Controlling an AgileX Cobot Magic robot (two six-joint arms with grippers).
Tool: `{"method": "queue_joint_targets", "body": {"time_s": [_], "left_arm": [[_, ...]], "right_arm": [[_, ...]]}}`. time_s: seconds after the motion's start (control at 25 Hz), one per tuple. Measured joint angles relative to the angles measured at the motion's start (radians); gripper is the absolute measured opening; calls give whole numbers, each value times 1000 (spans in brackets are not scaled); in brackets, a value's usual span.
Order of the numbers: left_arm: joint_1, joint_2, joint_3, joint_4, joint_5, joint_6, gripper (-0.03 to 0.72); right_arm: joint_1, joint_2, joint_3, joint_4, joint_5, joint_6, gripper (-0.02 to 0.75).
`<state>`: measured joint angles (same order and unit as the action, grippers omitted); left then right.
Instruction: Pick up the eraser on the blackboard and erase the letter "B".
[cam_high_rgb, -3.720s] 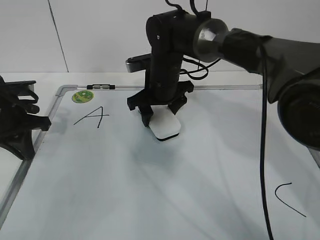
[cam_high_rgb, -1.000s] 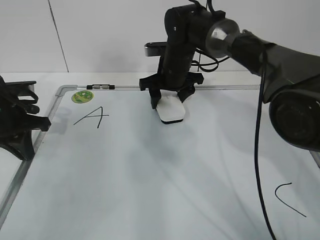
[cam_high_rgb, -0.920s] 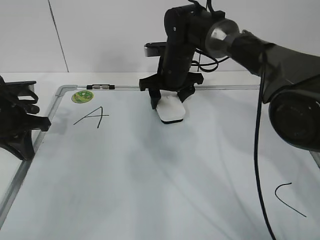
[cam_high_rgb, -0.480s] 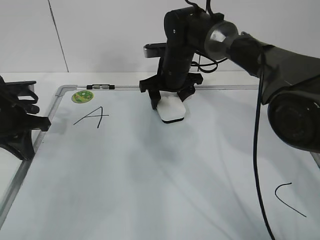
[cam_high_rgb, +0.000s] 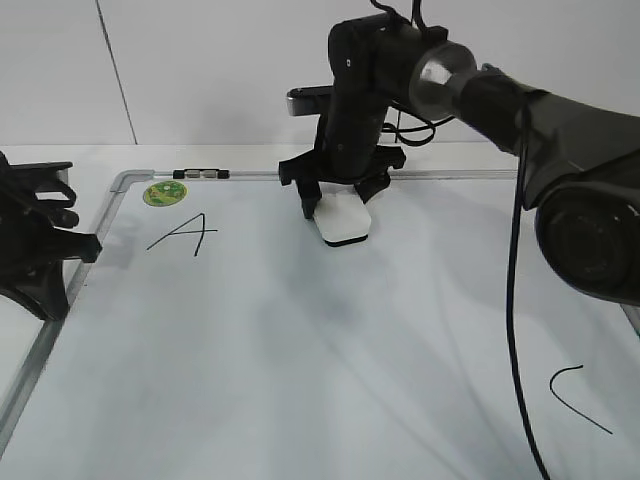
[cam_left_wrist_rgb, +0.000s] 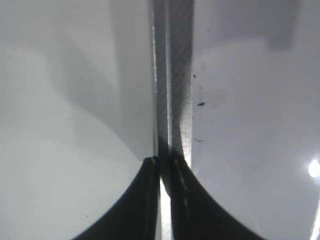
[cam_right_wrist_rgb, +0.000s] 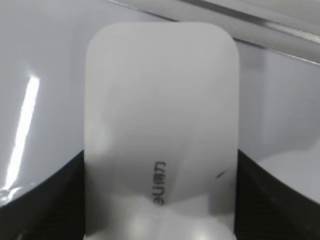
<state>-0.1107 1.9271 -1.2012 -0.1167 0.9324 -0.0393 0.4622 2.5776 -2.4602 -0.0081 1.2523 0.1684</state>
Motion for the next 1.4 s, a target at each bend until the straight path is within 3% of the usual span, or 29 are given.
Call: {"method": "queue_joint_targets", "body": {"time_s": [0.2,0.88,1.4], "left_arm": [[0,0,0,0,1,0,32],[0,0,-1,0,5,0,32],[0,0,-1,2,7,0,32]], "right_arm": [[6,2,0,2,-4,-4,612],[10,-11,2,8,-6,-8,615],[10,-11,2,2,-6,-8,544]]}}
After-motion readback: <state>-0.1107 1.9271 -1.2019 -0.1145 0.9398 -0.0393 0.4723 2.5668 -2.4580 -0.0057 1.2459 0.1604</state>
